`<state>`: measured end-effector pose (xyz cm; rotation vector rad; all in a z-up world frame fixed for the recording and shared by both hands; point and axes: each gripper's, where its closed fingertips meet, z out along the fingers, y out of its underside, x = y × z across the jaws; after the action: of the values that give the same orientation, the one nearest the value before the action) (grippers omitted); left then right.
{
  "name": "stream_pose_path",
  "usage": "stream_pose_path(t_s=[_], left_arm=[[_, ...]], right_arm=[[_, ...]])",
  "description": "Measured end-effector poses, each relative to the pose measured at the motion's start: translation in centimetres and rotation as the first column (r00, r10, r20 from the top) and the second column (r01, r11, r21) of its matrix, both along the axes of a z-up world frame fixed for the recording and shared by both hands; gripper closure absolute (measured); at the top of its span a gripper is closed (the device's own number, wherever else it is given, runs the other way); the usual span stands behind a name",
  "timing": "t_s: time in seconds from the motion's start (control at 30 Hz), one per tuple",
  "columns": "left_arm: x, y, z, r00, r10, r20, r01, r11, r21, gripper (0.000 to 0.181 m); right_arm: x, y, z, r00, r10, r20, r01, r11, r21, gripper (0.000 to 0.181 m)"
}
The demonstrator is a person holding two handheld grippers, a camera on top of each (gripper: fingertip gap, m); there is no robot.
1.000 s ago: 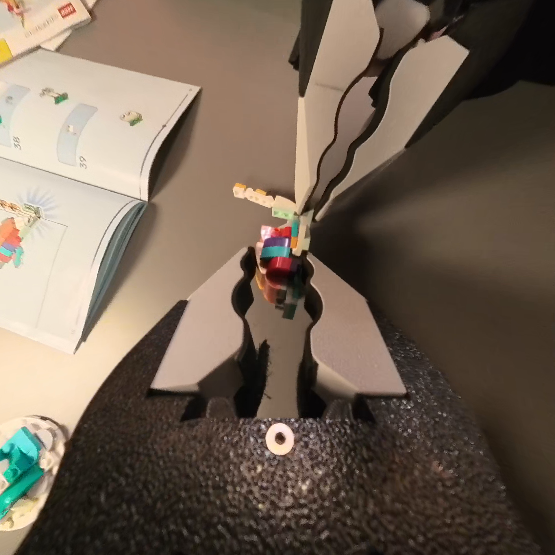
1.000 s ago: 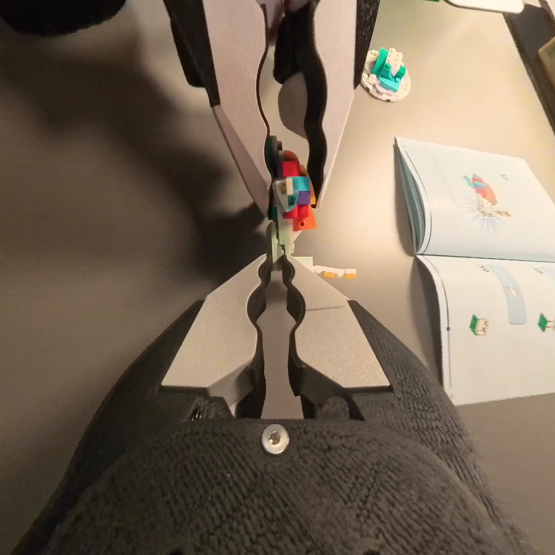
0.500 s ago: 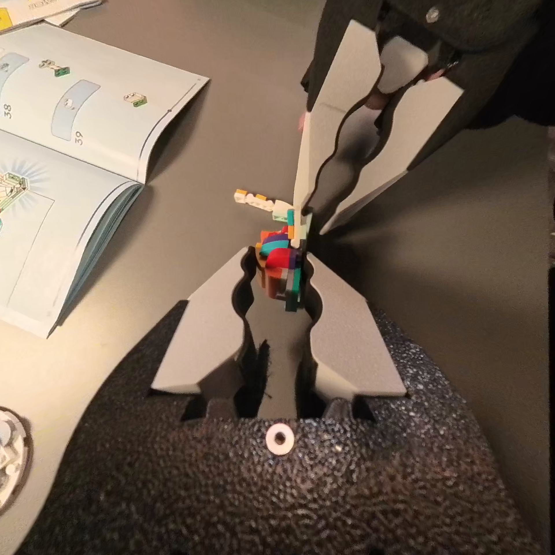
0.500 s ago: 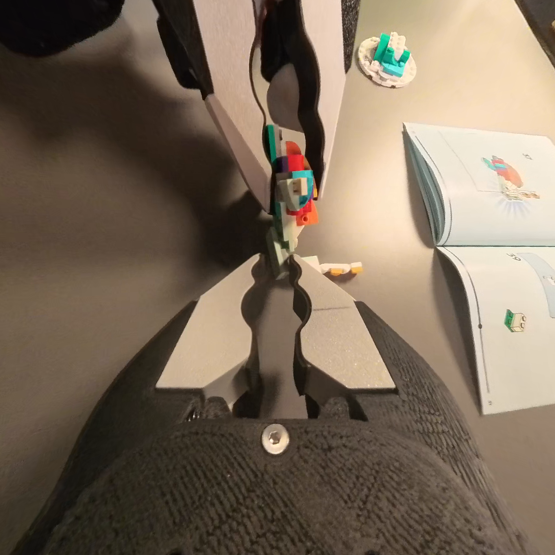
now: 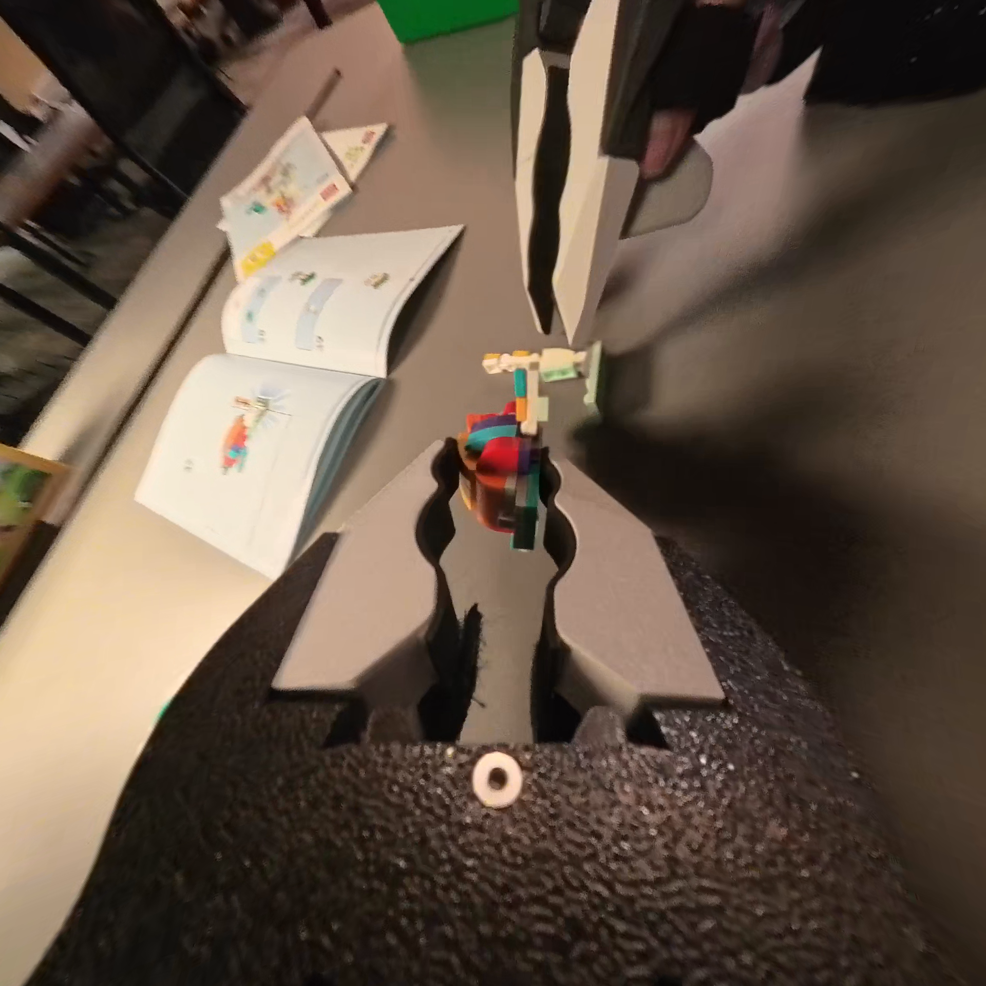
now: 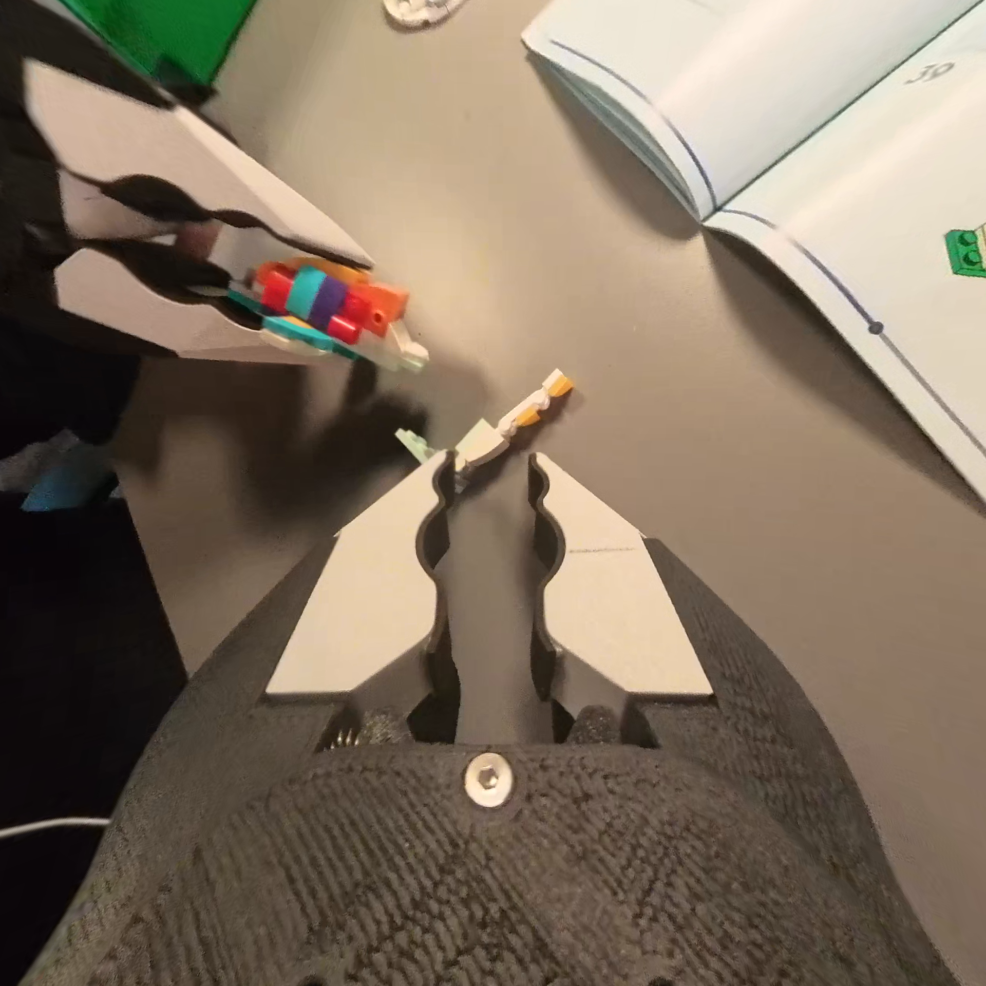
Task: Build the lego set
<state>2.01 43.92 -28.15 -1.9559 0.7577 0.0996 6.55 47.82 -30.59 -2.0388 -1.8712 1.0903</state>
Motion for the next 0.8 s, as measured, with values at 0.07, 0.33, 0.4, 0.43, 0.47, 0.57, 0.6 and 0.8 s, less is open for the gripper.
stream_pose_path(t_s=[0.07, 0.33, 0.4, 0.43, 0.47, 0.57, 0.6, 0.8], left_arm=[[-0.6, 0.1, 1.0, 0.998, 0.018, -0.052, -0.014, 0.997, 0.077, 0.154], [-0.5, -0.6, 3.0, 0.959, 0.062, -0.278, 0.03, 0.948, 0.316, 0.154], [-0.4, -0.9, 3.4, 0.953, 0.074, -0.294, 0.036, 0.935, 0.352, 0.154], [-0.3, -1.0, 3.4, 0.956, 0.073, -0.285, 0.034, 0.934, 0.355, 0.154], [-0.3, -1.1, 3.3, 0.962, 0.069, -0.265, 0.029, 0.937, 0.349, 0.154], [-0.3, -1.2, 2.8, 0.983, 0.044, -0.176, 0.014, 0.949, 0.316, 0.154], [-0.3, -1.2, 2.8, 0.99, 0.036, -0.135, 0.008, 0.951, 0.31, 0.154], [-0.6, -1.2, 4.0, 0.999, 0.041, -0.001, -0.038, 0.934, 0.356, 0.154]], right_arm=[[-0.3, -0.3, -0.2, 0.996, -0.017, 0.089, 0.018, 1.0, -0.014, 0.153], [-0.8, -0.7, -1.0, 0.96, -0.063, 0.272, 0.022, 0.988, 0.154, 0.165], [-0.9, -1.0, -1.0, 0.967, -0.073, 0.242, 0.026, 0.981, 0.192, 0.166], [-1.0, -0.9, -0.8, 0.974, -0.093, 0.207, 0.047, 0.975, 0.215, 0.166], [-1.3, -0.7, -0.3, 0.982, -0.125, 0.144, 0.088, 0.967, 0.24, 0.167], [-2.5, -0.3, 2.6, 0.965, -0.235, -0.117, 0.257, 0.938, 0.233, 0.167], [-2.6, -0.2, 3.3, 0.947, -0.267, -0.179, 0.304, 0.923, 0.234, 0.167], [-3.2, -1.3, 5.6, 0.873, -0.316, -0.37, 0.426, 0.865, 0.265, 0.168]])
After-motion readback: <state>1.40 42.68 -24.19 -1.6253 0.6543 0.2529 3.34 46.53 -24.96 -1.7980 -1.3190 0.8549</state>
